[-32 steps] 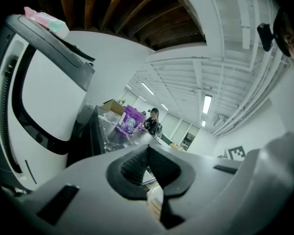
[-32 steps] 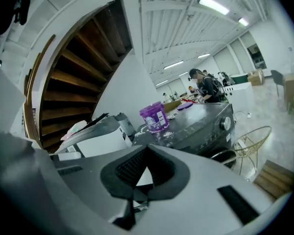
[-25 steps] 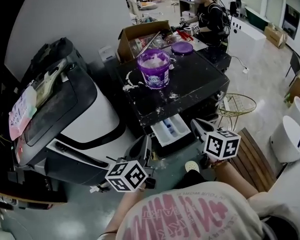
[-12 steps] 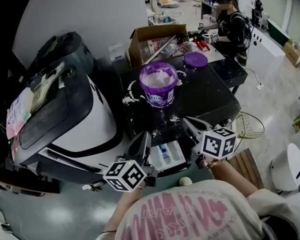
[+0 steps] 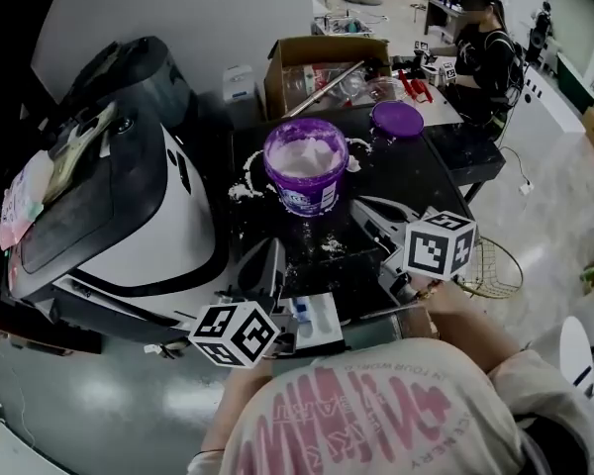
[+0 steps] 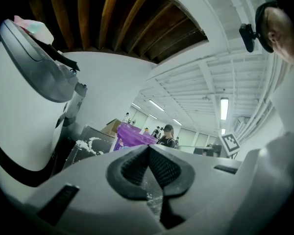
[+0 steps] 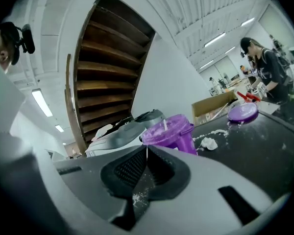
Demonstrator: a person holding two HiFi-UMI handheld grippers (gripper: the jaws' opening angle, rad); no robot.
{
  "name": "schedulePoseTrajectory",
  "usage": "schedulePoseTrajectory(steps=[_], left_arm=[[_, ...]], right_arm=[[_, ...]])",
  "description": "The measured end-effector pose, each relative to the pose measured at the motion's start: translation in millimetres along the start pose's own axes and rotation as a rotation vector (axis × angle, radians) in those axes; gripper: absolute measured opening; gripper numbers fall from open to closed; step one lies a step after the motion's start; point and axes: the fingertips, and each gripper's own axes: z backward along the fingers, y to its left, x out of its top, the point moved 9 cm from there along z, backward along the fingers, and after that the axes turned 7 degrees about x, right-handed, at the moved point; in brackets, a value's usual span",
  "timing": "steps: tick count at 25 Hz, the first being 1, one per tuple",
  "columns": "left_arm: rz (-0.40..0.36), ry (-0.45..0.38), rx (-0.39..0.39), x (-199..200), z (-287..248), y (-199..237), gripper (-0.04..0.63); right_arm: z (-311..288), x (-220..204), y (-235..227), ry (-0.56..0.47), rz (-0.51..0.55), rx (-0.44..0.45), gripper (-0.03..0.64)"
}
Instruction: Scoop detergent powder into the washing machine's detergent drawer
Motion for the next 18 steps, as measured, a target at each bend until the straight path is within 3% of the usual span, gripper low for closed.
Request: schedulePoseTrajectory(steps=[9,18], left_arm=[[0.006,-0.006,0.142,-4.9,7.3,9.4,0.002],[-0.003,-0.008,0.304,-4.7,29.9,17.0,0.002]], right_arm=[[-43.0,79.1,-50.1,0.135,0.022,0.108,0.051],[-111.9,120.0,-66.4,0.488,0.287,0.086,0.136]])
